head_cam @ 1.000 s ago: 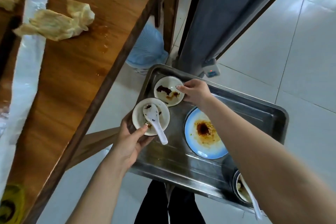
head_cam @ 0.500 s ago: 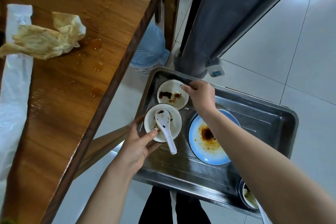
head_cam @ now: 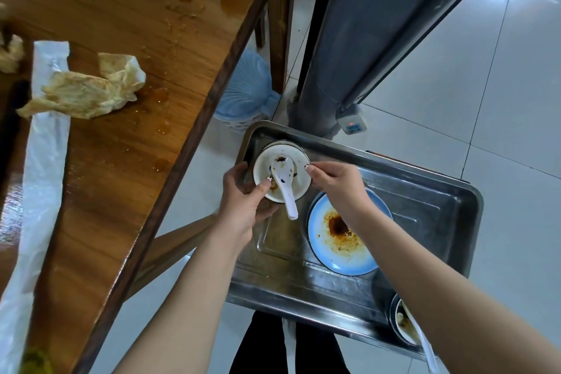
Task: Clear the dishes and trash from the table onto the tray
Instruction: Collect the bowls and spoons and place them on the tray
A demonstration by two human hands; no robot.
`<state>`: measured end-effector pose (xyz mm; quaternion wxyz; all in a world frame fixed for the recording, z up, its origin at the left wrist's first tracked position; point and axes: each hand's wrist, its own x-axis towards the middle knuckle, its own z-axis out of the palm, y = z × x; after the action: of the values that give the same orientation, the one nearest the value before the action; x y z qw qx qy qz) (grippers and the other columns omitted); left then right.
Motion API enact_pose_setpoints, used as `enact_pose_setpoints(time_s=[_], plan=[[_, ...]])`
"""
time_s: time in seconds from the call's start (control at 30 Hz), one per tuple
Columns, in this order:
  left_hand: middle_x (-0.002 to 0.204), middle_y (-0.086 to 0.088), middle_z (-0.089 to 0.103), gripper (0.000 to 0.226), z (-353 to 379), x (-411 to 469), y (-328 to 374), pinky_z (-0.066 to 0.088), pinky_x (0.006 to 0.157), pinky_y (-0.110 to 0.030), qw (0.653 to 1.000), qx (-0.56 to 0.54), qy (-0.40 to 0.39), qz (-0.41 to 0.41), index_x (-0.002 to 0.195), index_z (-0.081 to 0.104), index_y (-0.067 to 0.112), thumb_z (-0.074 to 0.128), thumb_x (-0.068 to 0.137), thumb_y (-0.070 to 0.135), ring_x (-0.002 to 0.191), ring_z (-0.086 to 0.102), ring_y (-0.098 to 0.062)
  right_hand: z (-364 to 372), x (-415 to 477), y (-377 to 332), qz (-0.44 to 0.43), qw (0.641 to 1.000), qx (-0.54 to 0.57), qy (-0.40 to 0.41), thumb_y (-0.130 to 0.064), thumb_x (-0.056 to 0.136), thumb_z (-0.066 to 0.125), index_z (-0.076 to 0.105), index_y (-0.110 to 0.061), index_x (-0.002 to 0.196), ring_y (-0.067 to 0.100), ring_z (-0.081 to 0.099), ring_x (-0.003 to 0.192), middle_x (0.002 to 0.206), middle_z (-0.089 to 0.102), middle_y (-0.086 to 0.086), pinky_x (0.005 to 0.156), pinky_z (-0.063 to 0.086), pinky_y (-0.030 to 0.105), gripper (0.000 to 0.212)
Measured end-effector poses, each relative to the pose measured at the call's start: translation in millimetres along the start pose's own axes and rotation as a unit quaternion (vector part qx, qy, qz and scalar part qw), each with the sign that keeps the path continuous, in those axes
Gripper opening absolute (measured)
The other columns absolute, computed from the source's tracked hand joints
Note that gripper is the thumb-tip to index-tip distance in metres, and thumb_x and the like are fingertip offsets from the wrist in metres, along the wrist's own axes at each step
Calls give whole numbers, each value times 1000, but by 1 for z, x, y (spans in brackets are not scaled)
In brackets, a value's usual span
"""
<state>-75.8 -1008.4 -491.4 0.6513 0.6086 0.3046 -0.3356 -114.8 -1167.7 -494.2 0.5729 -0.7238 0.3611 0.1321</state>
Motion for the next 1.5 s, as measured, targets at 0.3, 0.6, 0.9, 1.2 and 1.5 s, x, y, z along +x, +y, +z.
enact_pose_setpoints(time_s=[0.3, 0.6, 0.9, 1.2, 1.5], plan=[[129, -2, 56, 34, 10, 8, 1, 41, 90, -29, 917, 364, 84, 136, 131, 51, 21, 45, 100, 32, 117, 52, -21, 5, 17, 2, 29, 997, -30, 58, -22, 90, 64, 71, -8, 109, 17, 65, 85, 96, 70, 3, 77, 53, 27, 24], [125, -10, 52, 32, 22, 26, 6, 43, 93, -32, 877, 430, 169, 131, 124, 62, 13, 47, 100, 27, 111, 55, -27, 18, 30, 3, 48, 992, -48, 110, -25, 87, 68, 74, -8, 100, 13, 55, 72, 81, 66, 1, 73, 50, 33, 22], [120, -9, 62, 30, 14, 39, 6, 44, 83, -30, 883, 432, 147, 112, 121, 66, 16, 53, 97, 28, 108, 59, -28, 22, 29, 2, 63, 990, -44, 115, -25, 88, 67, 72, -8, 99, 17, 59, 78, 88, 67, 3, 77, 52, 34, 21], [123, -9, 58, 34, 9, 37, 7, 45, 86, -31, 906, 401, 102, 94, 126, 61, 18, 52, 97, 32, 108, 57, -28, 18, 15, 3, 75, 992, -26, 98, -34, 89, 64, 70, -10, 98, 24, 65, 86, 89, 69, 5, 81, 54, 40, 26], [118, -9, 59, 31, 16, -4, 24, 45, 76, -31, 923, 356, 100, 111, 116, 60, 17, 47, 97, 38, 102, 60, -26, -2, -19, -14, 26, 992, -38, 115, -32, 92, 61, 69, -12, 108, 18, 60, 94, 100, 68, 1, 78, 45, 28, 27]])
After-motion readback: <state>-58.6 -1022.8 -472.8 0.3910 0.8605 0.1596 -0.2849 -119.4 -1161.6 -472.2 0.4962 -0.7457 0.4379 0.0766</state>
